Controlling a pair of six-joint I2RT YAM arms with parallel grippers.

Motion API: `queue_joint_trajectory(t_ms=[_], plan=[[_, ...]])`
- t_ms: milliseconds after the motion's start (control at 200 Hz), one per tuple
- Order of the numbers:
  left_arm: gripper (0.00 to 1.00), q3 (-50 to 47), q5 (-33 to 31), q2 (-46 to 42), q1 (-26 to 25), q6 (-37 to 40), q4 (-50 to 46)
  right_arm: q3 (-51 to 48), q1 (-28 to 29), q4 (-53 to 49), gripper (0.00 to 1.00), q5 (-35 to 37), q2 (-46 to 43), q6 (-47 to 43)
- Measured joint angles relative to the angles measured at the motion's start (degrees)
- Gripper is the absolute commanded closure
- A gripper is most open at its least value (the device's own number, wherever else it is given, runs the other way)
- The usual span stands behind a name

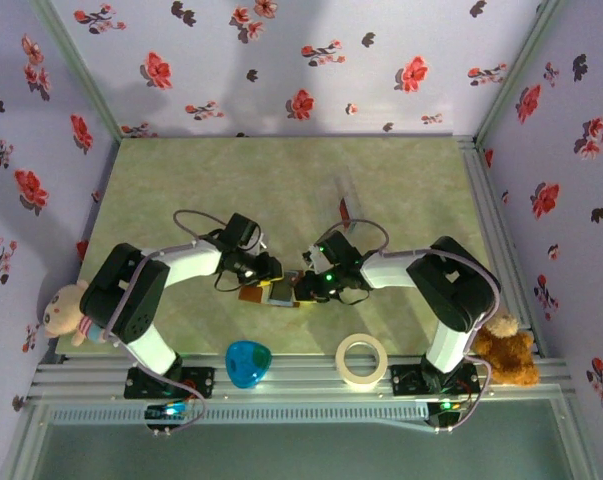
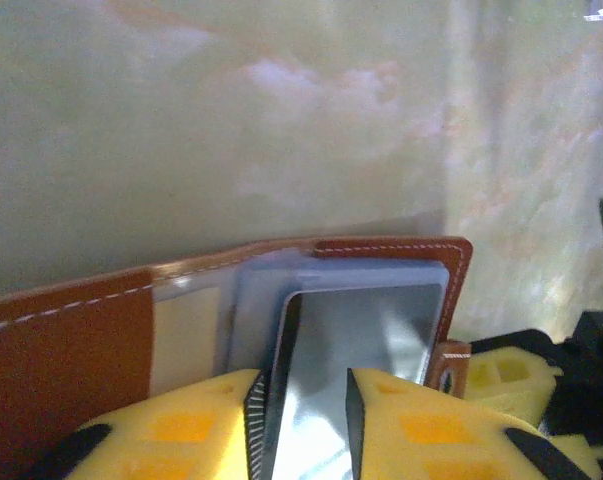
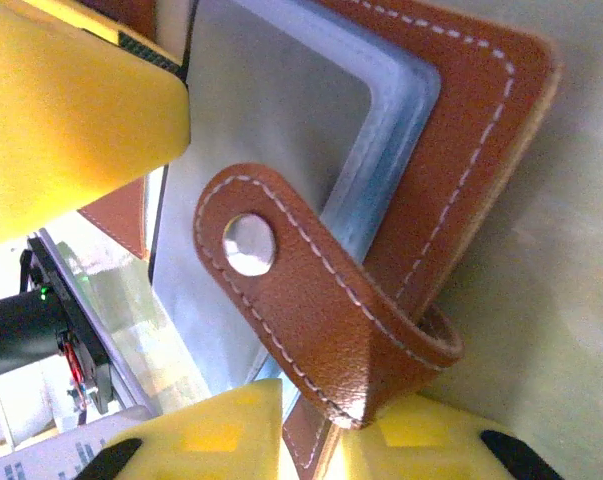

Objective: Put the credit cards into the card holder

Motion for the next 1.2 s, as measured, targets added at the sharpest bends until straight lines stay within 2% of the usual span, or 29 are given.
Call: queue_joint_trajectory(t_ms=[135, 410, 735, 855, 985, 1205], plan=[[0.88, -0.59, 0.17, 0.00, 0.83, -0.31, 0.31, -0.98, 0.44, 1.68, 0.61, 0.39, -1.16, 0.33], [0.99, -1.01, 1.14, 0.00, 1.14, 0.31, 1.11, -2.89, 0.85, 4.68, 0.52, 0.96, -2.80, 1.01], [1.00, -3.06, 3.45, -0.15, 2.27, 0.37, 4.22, -4.81, 0.79, 2.97, 0.47, 4.15, -6.25, 1.27], [1.00, -4.02, 4.22, -0.37, 2.64, 0.35, 5.73, -5.90, 0.59, 1.01, 0.52, 6.12, -8.61, 2.29], [1.00, -5.49, 5.49, -0.39, 3.15, 0.20, 8.37, -9.18, 0.50, 0.15, 0.64, 8.00, -14.25, 4.70], [1.00, -7.98, 7.56, -0.37, 3.85, -1.25, 13.40, -10.84, 1.75, 4.74, 0.71, 6.82, -16.74, 10.97]])
